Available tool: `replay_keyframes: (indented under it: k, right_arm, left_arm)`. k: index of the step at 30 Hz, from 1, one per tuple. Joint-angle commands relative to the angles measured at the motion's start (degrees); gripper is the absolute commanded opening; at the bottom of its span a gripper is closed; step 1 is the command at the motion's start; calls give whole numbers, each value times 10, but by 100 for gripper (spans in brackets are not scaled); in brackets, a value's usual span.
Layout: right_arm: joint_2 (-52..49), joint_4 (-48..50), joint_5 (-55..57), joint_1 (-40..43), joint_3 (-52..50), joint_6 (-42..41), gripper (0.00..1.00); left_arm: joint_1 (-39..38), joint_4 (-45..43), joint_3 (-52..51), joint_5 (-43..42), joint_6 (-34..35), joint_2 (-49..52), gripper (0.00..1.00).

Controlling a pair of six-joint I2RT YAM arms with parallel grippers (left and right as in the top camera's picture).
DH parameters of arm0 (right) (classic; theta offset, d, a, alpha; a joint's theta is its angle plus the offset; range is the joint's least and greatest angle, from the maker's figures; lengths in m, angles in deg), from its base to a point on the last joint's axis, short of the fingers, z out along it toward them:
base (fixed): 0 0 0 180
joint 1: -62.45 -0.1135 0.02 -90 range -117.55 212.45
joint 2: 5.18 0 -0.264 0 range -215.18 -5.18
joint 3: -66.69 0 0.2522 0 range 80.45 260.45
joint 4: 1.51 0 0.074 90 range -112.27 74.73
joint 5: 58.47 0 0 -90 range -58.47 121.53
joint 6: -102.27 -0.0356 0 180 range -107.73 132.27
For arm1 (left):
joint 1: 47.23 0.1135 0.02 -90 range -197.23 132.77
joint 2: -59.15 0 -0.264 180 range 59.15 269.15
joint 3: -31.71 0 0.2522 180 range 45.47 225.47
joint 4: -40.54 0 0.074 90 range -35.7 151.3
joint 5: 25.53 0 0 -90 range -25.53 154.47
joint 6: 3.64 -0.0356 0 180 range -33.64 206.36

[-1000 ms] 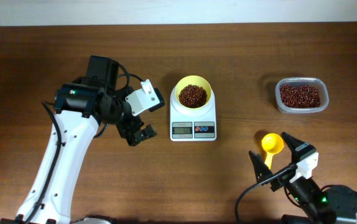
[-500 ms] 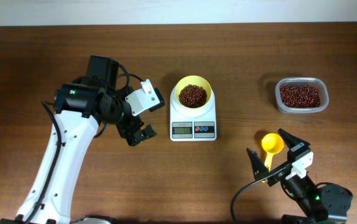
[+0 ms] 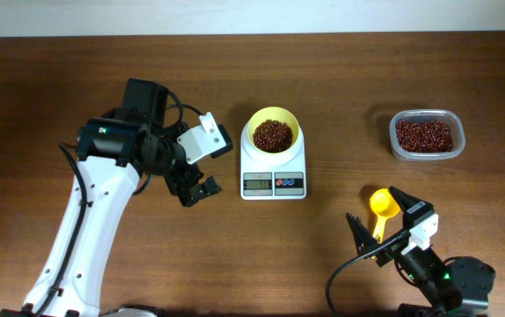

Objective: Scoop item into bowl and weigh 50g on scale

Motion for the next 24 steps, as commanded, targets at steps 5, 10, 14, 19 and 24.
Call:
replay_keyframes:
  k: [5,10,14,19,24]
  right_arm:
    - [6,0,-51,-3,-6,2,99]
    - [6,1,-55,-3,-6,2,99]
    - [6,12,-57,-3,-6,35,99]
    - [6,13,-40,-3,-11,57,99]
    - [6,136,-5,-3,-74,51,99]
  left_arm:
    - [3,0,-3,-6,-9,1,99]
    - [3,0,-3,-6,-9,1,99]
    - [3,0,-3,-6,-9,1,99]
    - [3,0,-3,-6,-9,1,99]
    - [3,0,-3,-6,-9,1,99]
